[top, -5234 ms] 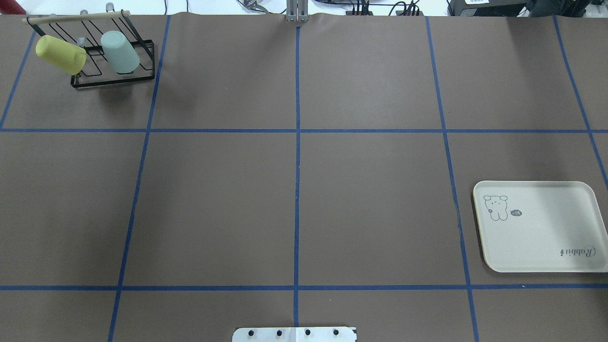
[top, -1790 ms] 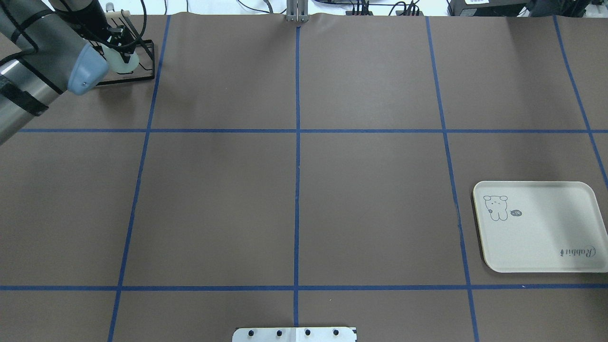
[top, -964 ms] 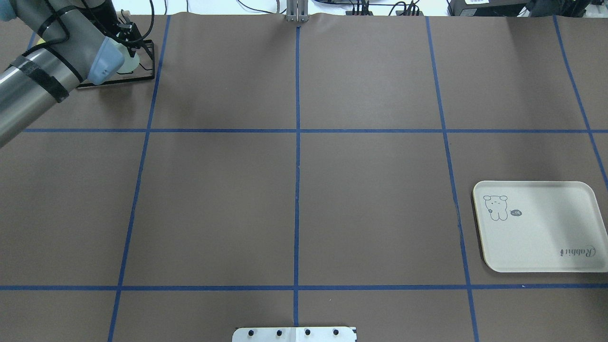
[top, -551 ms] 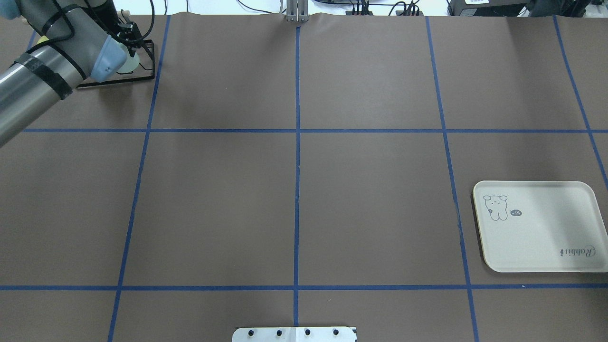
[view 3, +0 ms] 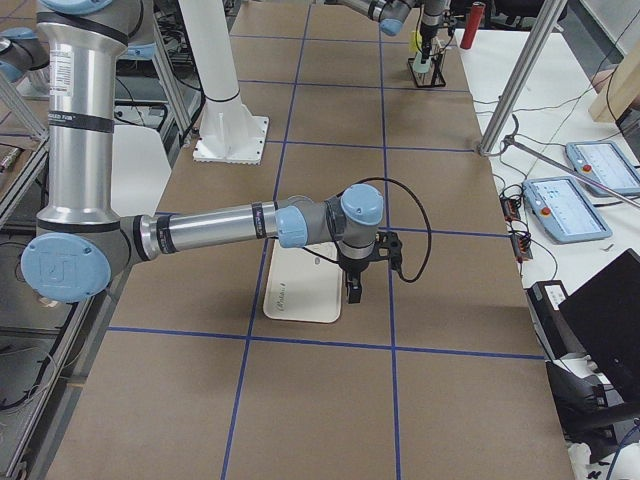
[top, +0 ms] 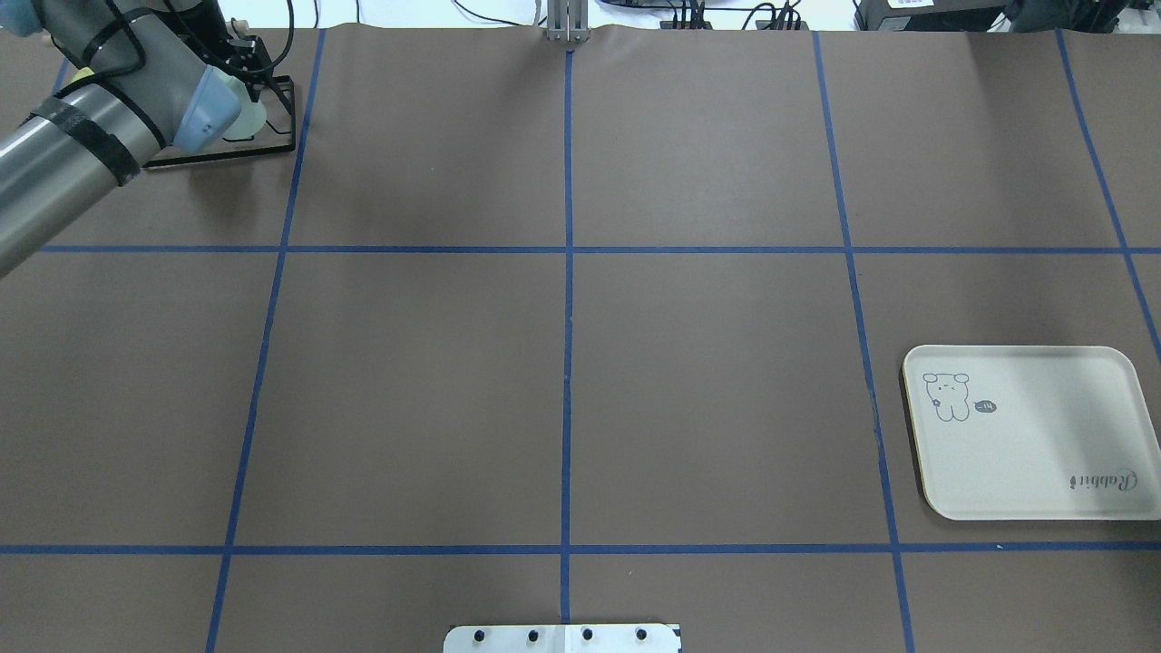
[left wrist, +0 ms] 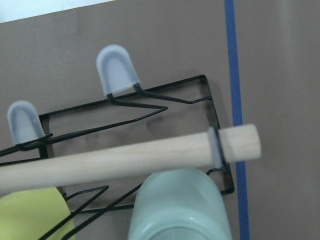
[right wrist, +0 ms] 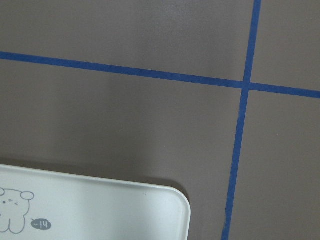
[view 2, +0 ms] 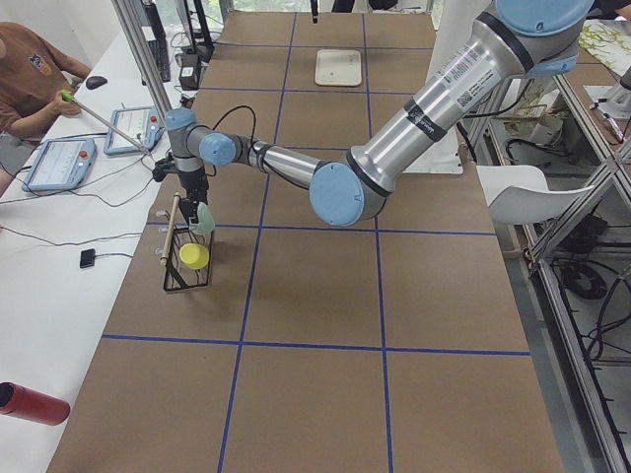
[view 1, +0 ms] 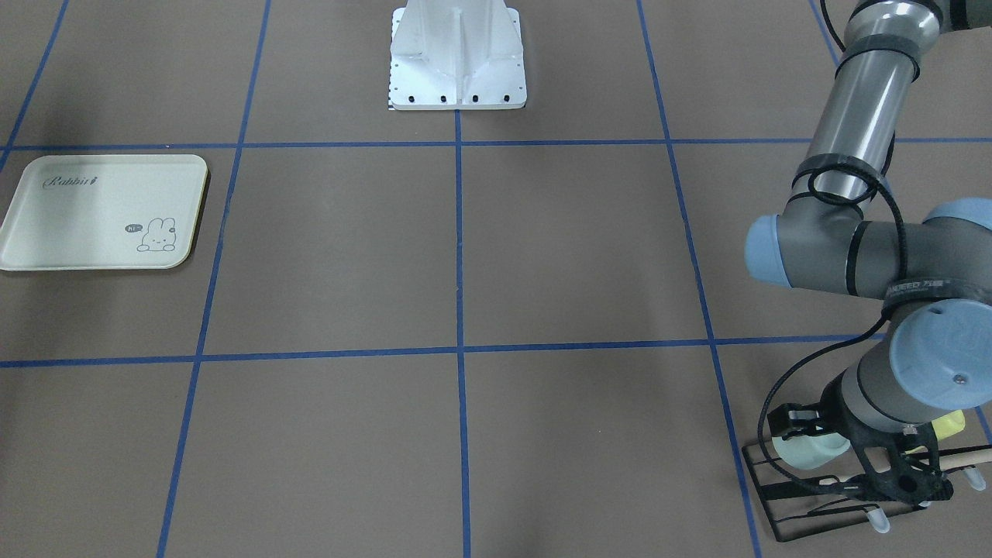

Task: Left arm grabs green cup and hands to right arm on tray

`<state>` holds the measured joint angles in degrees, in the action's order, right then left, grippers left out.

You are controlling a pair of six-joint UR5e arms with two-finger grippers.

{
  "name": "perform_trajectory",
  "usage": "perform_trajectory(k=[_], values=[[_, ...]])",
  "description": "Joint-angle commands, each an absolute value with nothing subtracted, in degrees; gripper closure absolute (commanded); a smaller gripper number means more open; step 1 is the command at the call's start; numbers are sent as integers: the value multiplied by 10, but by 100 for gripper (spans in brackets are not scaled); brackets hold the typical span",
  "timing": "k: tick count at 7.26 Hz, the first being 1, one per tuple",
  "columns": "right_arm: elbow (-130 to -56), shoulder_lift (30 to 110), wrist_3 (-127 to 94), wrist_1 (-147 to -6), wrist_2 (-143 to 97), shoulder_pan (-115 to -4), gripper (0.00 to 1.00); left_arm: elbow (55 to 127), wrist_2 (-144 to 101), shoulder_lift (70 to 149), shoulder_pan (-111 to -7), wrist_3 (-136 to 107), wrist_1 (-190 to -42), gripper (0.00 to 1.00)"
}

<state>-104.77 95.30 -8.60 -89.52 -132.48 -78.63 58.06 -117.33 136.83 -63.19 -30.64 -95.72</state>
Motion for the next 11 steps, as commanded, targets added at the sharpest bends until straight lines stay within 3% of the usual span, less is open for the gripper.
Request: perform_trajectory(k=[1,2,3,6,9,11], values=[[-1048,954,-85,-887,-1325,-787,0,576,-1173,1368,-632,-308,-966,14],[-1047,957,-86,-875,-1325,-787,0,577,-1173,1369,-632,-315,-966,51],[-1048,957,-85,-875,-1325,-787,0,578,-1173,1369,-632,-316,-968,100],[-1048,957,-85,-874,-1325,-786,0,643,-1220,1374,-668,-311,-929,100],[-1048,956,-91,-846,-1324,-783,0,926,-1226,1282,-689,-303,-761,100],[-1052,952,-93,-831,-1326,-783,0,1013,-1248,1272,-688,-317,-683,100]])
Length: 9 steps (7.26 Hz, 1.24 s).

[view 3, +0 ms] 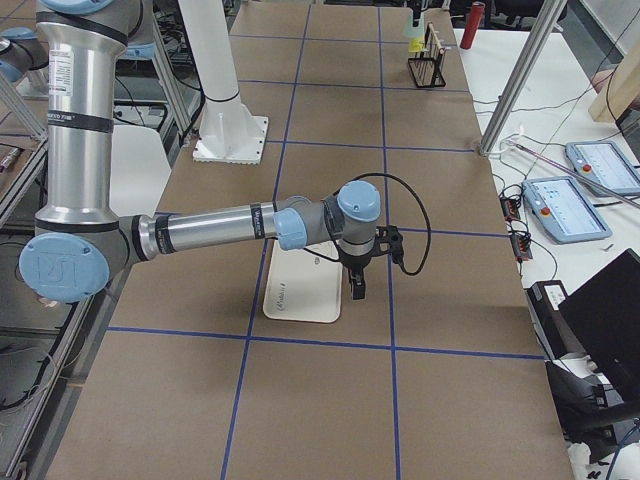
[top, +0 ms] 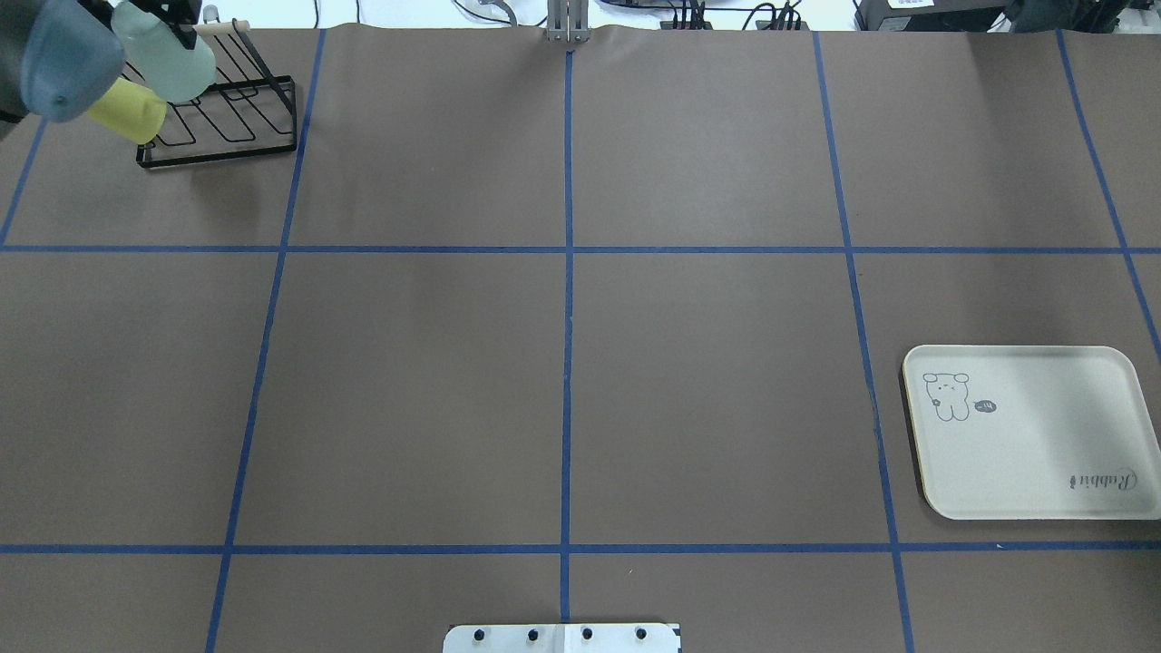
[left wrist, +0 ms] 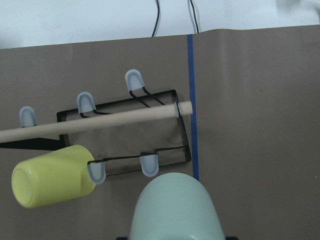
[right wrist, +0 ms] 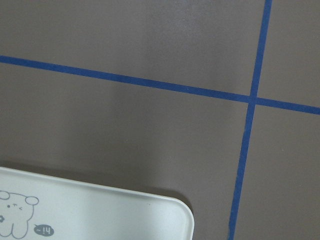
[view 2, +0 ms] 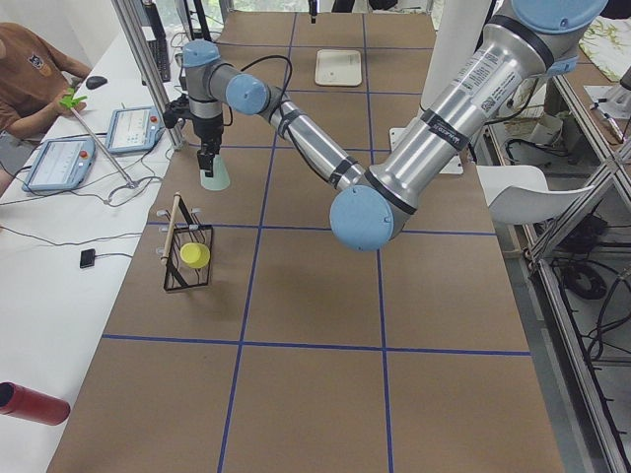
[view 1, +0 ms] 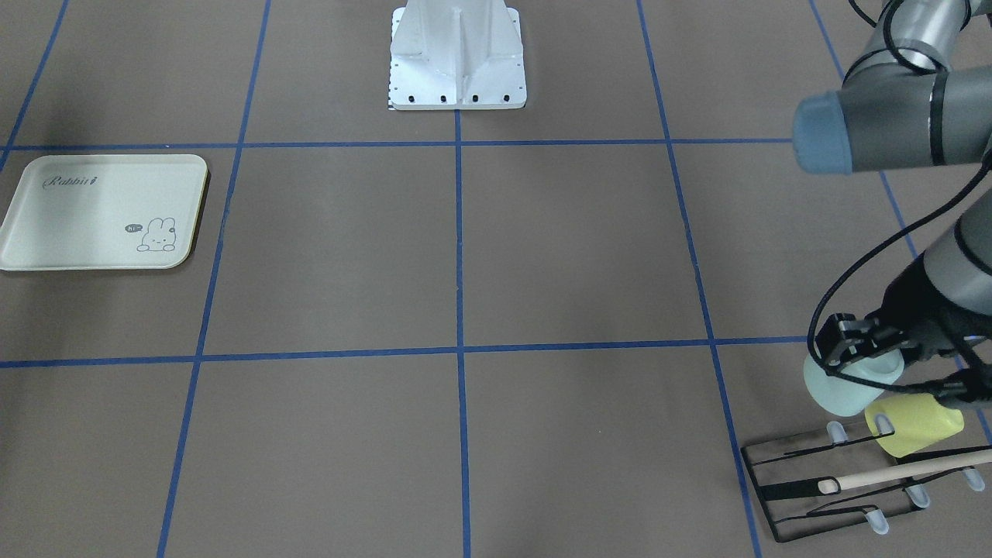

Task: Left arm grabs green cup and hands to right arm on tray

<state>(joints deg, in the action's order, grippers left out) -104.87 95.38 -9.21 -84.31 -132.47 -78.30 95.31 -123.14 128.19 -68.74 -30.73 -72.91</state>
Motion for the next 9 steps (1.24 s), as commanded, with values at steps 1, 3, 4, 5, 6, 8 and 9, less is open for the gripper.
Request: perform_trajectory(k=[1,3,4,5,6,8,9], values=[[-1049,955,-93,-801,-1327,-782,0,1028,-1296,1263,-686,-363,-684,100],[-1050,948,-98,-741,-1338,-750,0,1038,-1388,1262,-668,-497,-722,100],[-1049,934,-169,-732,-1379,-736,0,1029,-1435,1259,-651,-549,-772,100],[-1052,893,-261,-712,-1404,-718,0,1026,-1439,1264,-618,-642,-851,100],[-1051,873,-368,-665,-1413,-694,0,1012,-1436,1264,-598,-750,-961,100],[-1048,846,-576,-530,-1412,-646,0,984,-1395,1263,-555,-938,-1171,100],[-1047,835,-650,-486,-1412,-632,0,984,-1377,1264,-538,-1014,-1248,100]])
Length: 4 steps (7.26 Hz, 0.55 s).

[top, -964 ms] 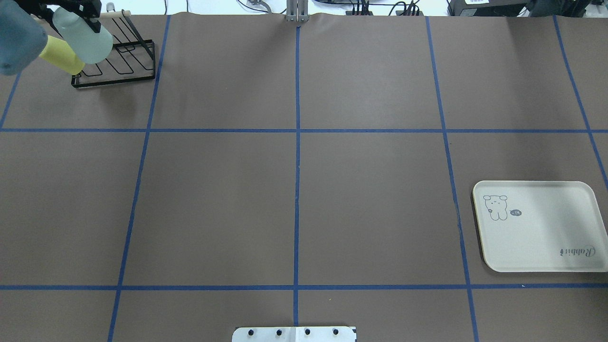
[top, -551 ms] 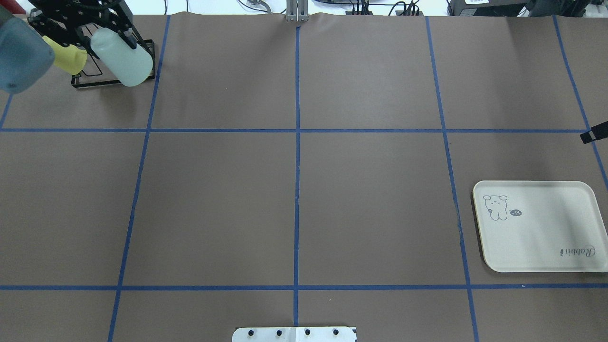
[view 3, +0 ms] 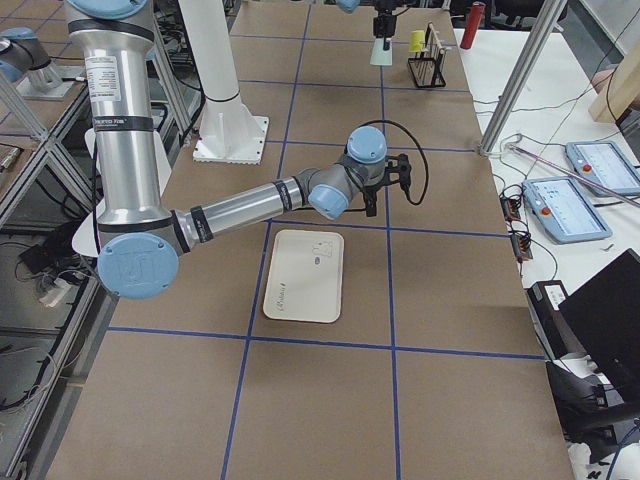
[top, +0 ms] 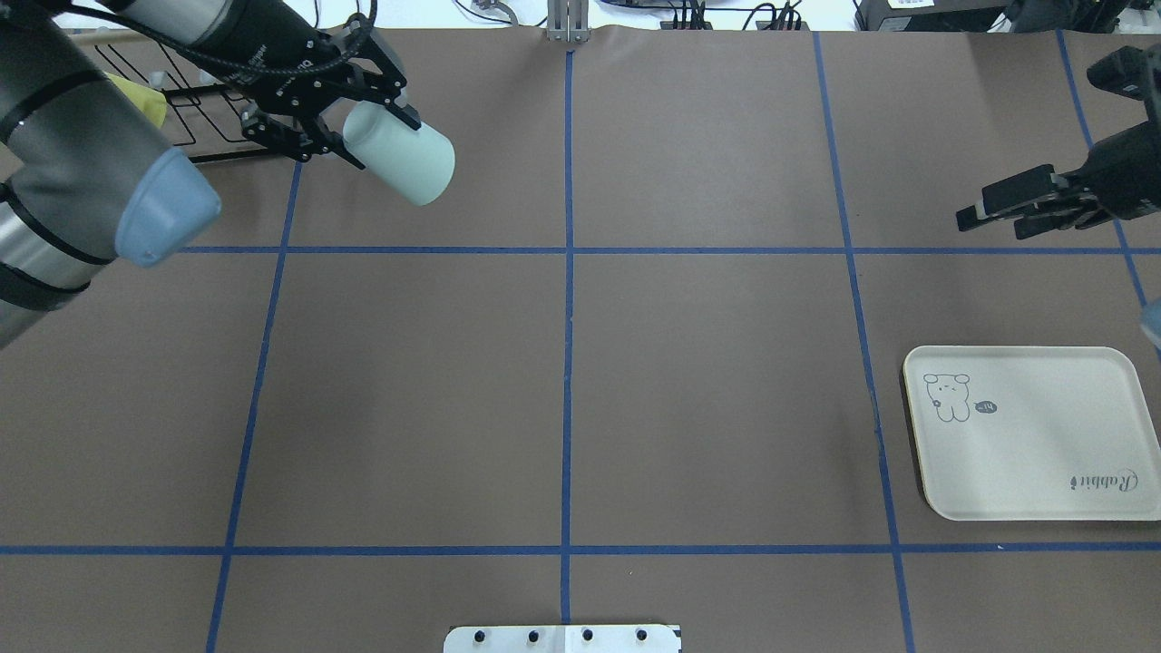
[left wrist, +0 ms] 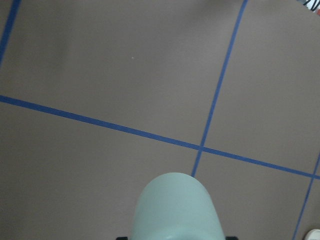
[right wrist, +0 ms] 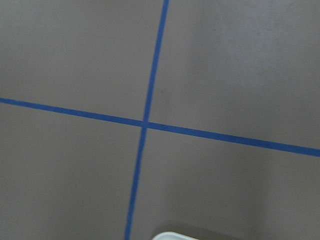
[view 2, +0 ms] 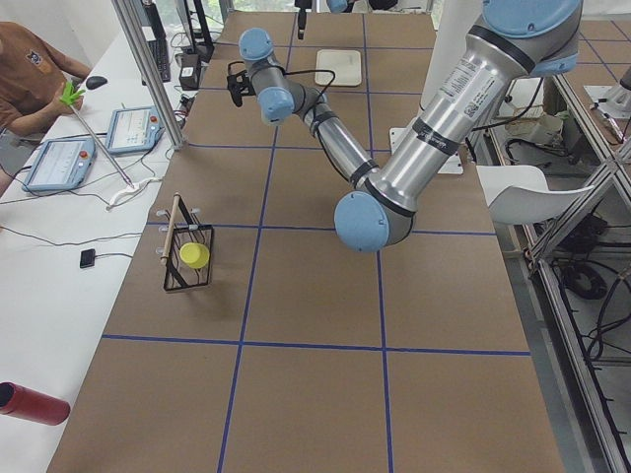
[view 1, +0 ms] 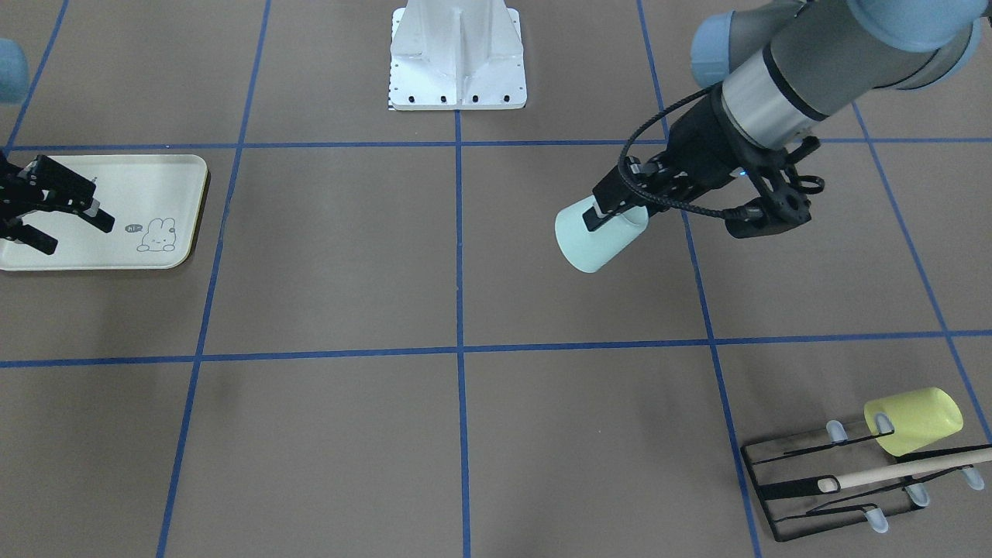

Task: Left arm grabs green cup and hands to right arm on tray

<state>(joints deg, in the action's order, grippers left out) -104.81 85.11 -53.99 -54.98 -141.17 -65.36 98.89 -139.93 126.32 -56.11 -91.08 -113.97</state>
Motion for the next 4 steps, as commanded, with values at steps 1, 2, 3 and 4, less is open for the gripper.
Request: perform_trajectory(k=[1,2,3,4], values=[[-1045,821,-703,-456,-1412,-615,0,985,-1352,1260,-518,-1071,-1336,100],[-1046,805,-748,-427,-1412,-593,0,985,-1319,1258,-497,-1124,-1426,100],[-1045,791,-787,-382,-1413,-577,0,985,-1308,1258,-480,-1197,-1503,100],[-1045,785,-865,-316,-1413,-562,0,977,-1303,1258,-475,-1249,-1582,100]])
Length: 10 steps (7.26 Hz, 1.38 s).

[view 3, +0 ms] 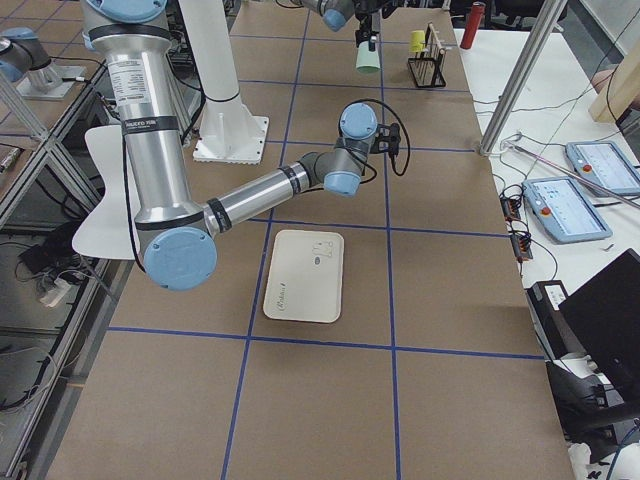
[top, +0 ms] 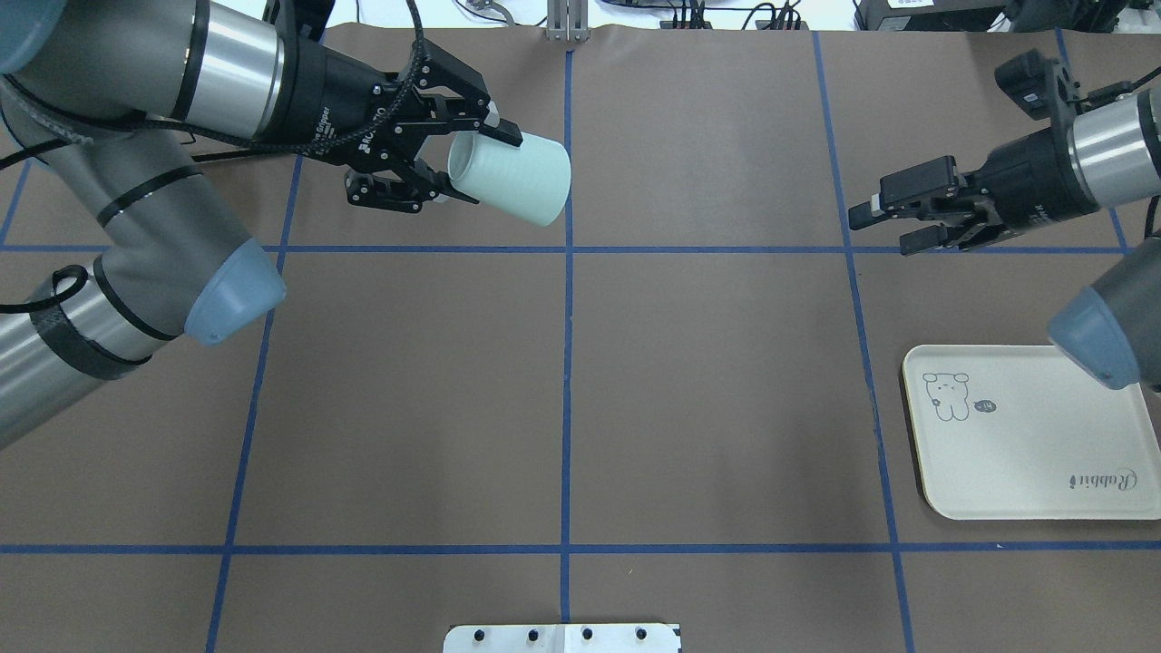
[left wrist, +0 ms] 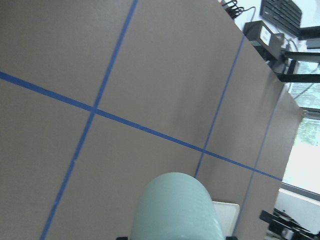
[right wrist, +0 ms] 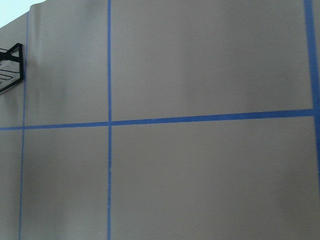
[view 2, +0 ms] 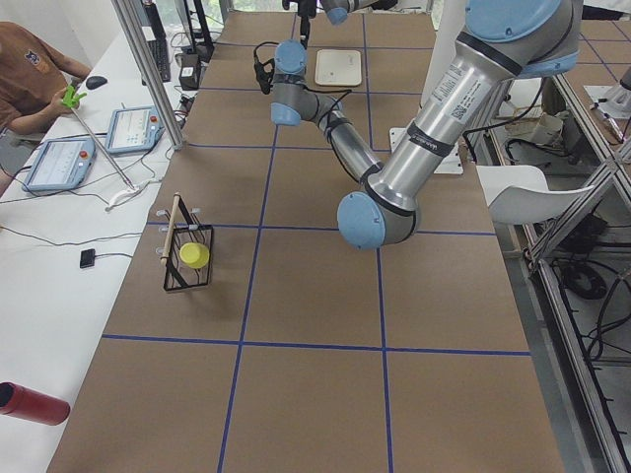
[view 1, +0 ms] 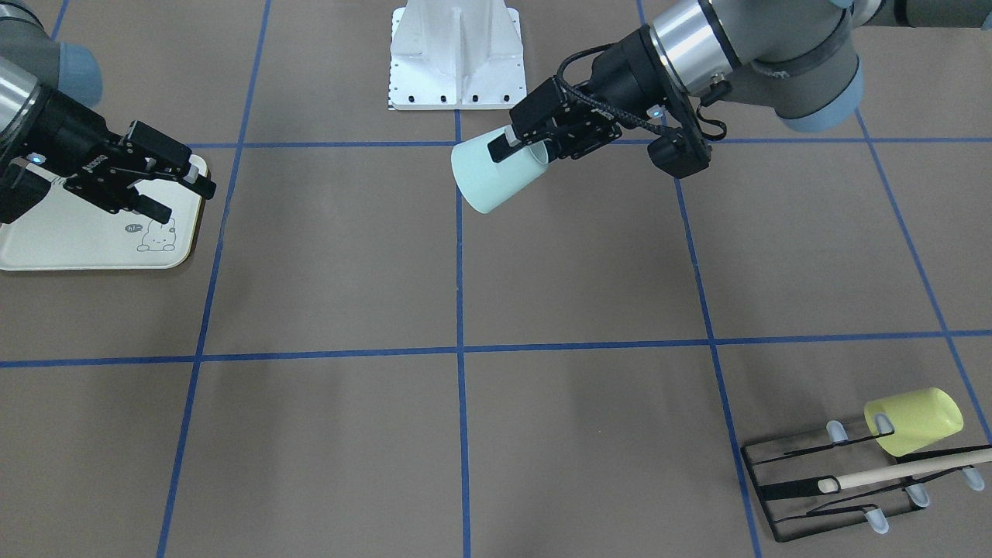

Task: Left arm grabs green cup and hands to right arm on tray

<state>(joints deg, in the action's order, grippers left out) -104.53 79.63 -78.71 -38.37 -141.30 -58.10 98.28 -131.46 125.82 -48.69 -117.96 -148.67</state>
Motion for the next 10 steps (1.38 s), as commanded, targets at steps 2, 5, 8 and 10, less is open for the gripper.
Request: perform_trajectory(k=[2,5,8,10], values=[[-1044,780,-1013,-172,-1413,-555,0,971,-1286,1258,-458,-1359,-1694,100],[-1044,749,-1217,9,-1338,-503,0,972,-1222,1259,-410,-1450,-1795,100],[-1047,743,-1252,62,-1228,-420,0,961,-1171,1258,-390,-1520,-1880,100],[-1047,733,-1271,87,-1169,-393,0,967,-1146,1248,-374,-1524,-1892,100]])
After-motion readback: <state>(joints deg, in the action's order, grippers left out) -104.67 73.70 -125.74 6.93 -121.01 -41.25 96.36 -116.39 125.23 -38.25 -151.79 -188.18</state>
